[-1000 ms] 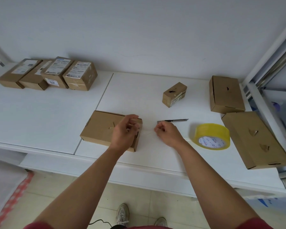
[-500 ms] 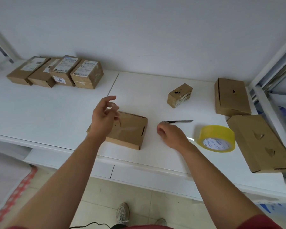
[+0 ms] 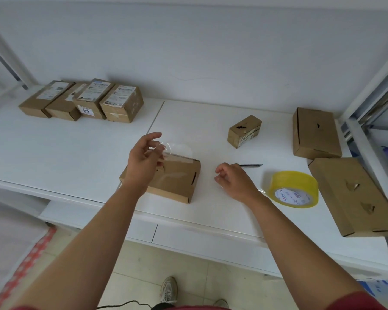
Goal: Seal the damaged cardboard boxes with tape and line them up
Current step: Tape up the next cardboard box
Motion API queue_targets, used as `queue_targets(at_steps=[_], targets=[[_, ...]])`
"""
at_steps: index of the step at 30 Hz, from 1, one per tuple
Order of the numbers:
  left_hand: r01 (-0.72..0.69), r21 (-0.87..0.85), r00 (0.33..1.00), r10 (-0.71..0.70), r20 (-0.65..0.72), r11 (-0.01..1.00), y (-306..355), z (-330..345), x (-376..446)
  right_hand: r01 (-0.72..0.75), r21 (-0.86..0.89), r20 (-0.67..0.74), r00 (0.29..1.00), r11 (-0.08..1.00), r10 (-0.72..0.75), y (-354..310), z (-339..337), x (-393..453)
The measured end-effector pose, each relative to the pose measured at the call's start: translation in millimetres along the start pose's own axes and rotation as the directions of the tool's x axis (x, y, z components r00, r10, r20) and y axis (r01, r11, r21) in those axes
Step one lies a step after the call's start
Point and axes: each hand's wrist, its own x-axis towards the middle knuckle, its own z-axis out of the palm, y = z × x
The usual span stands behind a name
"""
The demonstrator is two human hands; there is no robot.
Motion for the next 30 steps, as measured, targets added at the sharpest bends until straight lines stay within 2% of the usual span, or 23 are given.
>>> queue_targets(at_steps=[2,4,6,8,9,10,12,15,20,23,25,27,29,30], targets=[[0.011,0.000,1.000,-0.011,-0.002,1.000,0.9,0.8,-2.4,0.101,-0.247,0.002,0.995,0.964,-0.104,-0.2,-3.8,1.2],[0.017,0.002,1.000,-0.017,-0.007,1.000,2.0,1.8,-5.3,0.123,-0.337,-0.013,0.991,0.934,-0.135,-4.3,-10.3,1.4],[0.019,0.004,1.000,-0.019,0.000,1.000,4.4,1.8,-8.6,0.122,-0.218,-0.140,0.978,0.968,-0.155,-15.0,-14.1,-0.6],[0.021,-0.005,1.000,-0.021,0.019,1.000,7.5,0.5,-11.1,0.110,0.069,-0.318,0.945,0.992,-0.082,-33.5,-14.7,-3.7],[0.023,-0.009,0.999,-0.022,0.031,1.000,9.1,-0.7,-12.1,0.085,0.238,-0.339,0.941,0.968,0.001,-45.3,-14.7,-4.9],[0.023,-0.014,0.999,-0.023,0.045,1.000,10.6,-2.5,-12.8,0.045,0.402,-0.289,0.954,0.915,0.080,-58.3,-14.6,-5.1],[0.024,-0.026,0.996,-0.021,0.089,0.999,12.7,-6.6,-13.2,-0.060,0.629,-0.082,0.987,0.775,0.142,-82.8,-11.6,-2.5],[0.035,-0.067,0.985,-0.023,0.172,0.997,13.9,-14.4,-9.0,-0.226,0.770,0.159,0.974,0.596,0.163,-107.6,-2.2,5.7],[0.069,-0.172,0.951,-0.013,0.308,0.983,11.7,-38.0,12.6,-0.378,0.857,0.345,0.926,0.351,0.155,-132.1,7.8,22.3],[0.086,-0.167,0.937,-0.022,0.348,0.982,10.1,-55.9,29.4,-0.331,0.914,0.304,0.942,0.233,0.143,-150.0,15.5,30.8],[0.079,-0.118,0.940,-0.034,0.339,0.990,5.9,-66.6,40.1,-0.240,0.934,0.188,0.960,0.263,0.207,-162.1,21.7,34.9],[0.055,-0.035,0.947,-0.041,0.320,0.998,-0.9,-73.9,49.8,-0.134,0.871,-0.003,0.961,0.473,0.277,-170.6,28.1,37.1],[0.008,0.083,0.953,-0.032,0.301,0.997,-7.8,-77.4,57.7,-0.077,0.686,-0.188,0.942,0.724,0.278,-174.7,35.4,37.1],[-0.024,0.146,0.957,-0.019,0.288,0.989,-10.3,-77.8,60.3,-0.068,0.599,-0.258,0.927,0.798,0.273,-175.3,38.6,36.7]])
